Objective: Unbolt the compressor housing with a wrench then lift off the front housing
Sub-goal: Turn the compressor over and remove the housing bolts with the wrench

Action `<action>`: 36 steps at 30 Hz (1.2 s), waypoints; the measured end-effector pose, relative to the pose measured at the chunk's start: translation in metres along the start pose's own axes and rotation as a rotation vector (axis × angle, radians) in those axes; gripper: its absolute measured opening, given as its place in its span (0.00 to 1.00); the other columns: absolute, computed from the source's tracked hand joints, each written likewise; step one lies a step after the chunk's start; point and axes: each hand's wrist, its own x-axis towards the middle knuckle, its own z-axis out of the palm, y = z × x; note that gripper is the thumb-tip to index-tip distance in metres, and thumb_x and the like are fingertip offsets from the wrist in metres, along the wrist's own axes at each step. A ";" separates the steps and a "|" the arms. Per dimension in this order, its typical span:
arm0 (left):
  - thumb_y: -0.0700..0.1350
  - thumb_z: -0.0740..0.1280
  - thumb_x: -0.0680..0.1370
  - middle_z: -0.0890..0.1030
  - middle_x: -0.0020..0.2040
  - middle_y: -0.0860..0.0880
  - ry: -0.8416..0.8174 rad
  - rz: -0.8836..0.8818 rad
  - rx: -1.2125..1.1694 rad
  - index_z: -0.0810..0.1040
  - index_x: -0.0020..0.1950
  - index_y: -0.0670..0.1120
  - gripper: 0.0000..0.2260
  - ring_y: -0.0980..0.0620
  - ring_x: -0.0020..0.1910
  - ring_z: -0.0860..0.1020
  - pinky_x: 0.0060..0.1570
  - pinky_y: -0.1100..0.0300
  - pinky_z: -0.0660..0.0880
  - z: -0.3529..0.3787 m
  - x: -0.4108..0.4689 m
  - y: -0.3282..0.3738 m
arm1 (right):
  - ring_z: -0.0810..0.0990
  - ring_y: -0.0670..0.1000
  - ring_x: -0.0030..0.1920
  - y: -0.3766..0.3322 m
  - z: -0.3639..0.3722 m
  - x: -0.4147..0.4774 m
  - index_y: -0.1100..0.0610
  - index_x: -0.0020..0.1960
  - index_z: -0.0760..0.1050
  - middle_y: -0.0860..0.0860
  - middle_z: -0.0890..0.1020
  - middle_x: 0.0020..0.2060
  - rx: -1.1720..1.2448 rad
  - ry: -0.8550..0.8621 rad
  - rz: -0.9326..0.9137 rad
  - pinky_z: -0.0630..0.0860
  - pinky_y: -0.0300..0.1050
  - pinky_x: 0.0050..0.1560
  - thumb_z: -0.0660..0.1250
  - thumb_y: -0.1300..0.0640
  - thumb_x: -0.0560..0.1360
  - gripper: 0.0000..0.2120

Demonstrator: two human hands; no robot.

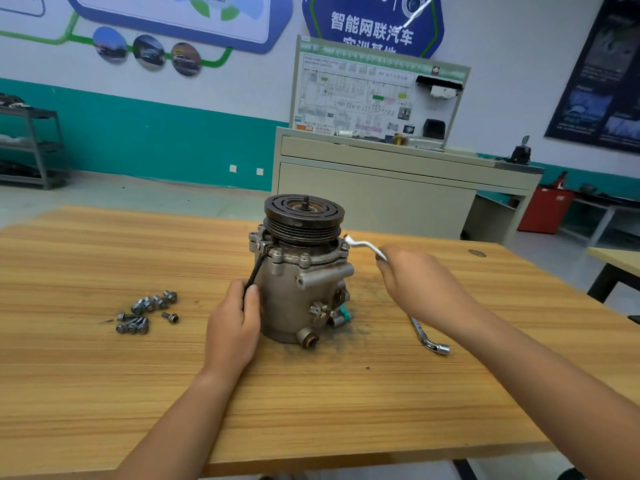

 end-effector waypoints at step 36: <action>0.41 0.58 0.80 0.75 0.30 0.47 -0.018 -0.030 -0.029 0.71 0.40 0.45 0.09 0.47 0.31 0.74 0.34 0.45 0.70 -0.001 0.001 0.001 | 0.78 0.55 0.47 -0.001 -0.007 0.073 0.60 0.57 0.71 0.53 0.77 0.44 -0.607 -0.123 -0.180 0.71 0.46 0.44 0.57 0.68 0.77 0.11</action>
